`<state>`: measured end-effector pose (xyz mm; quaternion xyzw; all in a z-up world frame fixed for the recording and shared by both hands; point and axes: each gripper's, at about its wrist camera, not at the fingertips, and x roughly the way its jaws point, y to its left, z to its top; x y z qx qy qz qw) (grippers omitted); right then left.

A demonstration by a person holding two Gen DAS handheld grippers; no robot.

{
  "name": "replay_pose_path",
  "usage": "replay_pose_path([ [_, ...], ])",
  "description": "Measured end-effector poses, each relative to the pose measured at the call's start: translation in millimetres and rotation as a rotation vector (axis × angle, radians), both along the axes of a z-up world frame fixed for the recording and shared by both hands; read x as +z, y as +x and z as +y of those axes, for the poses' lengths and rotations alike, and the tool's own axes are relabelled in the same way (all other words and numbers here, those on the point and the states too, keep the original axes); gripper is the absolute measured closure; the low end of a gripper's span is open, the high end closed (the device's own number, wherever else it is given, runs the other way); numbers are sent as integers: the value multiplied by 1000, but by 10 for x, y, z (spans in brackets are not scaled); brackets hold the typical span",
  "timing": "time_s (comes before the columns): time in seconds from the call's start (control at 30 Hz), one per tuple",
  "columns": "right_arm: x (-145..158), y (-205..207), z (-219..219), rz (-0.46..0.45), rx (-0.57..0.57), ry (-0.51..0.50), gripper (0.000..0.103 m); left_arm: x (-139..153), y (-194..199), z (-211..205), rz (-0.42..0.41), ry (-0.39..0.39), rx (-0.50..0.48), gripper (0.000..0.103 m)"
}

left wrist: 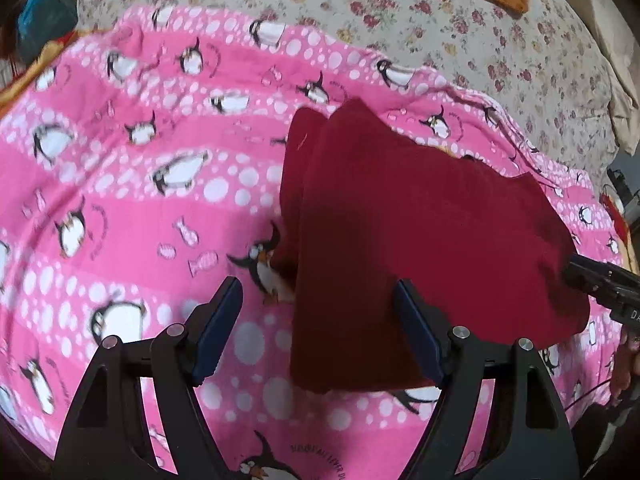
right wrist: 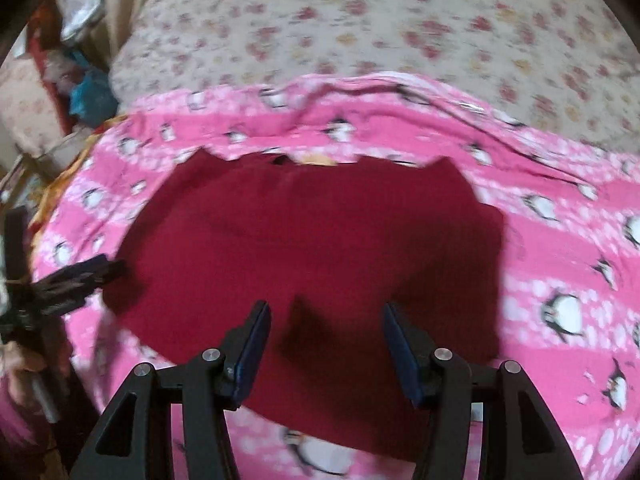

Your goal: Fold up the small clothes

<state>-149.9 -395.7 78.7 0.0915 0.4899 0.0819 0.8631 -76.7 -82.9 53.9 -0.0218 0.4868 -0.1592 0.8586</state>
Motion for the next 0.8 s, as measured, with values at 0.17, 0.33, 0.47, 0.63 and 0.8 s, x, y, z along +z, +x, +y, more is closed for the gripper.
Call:
replay_pose_path([
  [0.17, -123, 274, 392, 21, 71, 50, 48, -193, 34, 150, 57, -125, 32, 25],
  [0.33, -323, 628, 847, 40, 142, -35, 48, -233, 39, 171, 29, -158, 25, 24],
  [0.47, -291, 924, 1001, 47, 120, -88, 45, -274, 75, 207, 18, -192, 21, 24],
  [0.63, -13, 1302, 1249, 2, 133, 38, 45, -283, 115, 245, 19, -225, 15, 23],
  [0.8, -138, 1707, 1589, 73, 139, 127, 45, -283, 127, 256, 21, -233, -1, 23],
])
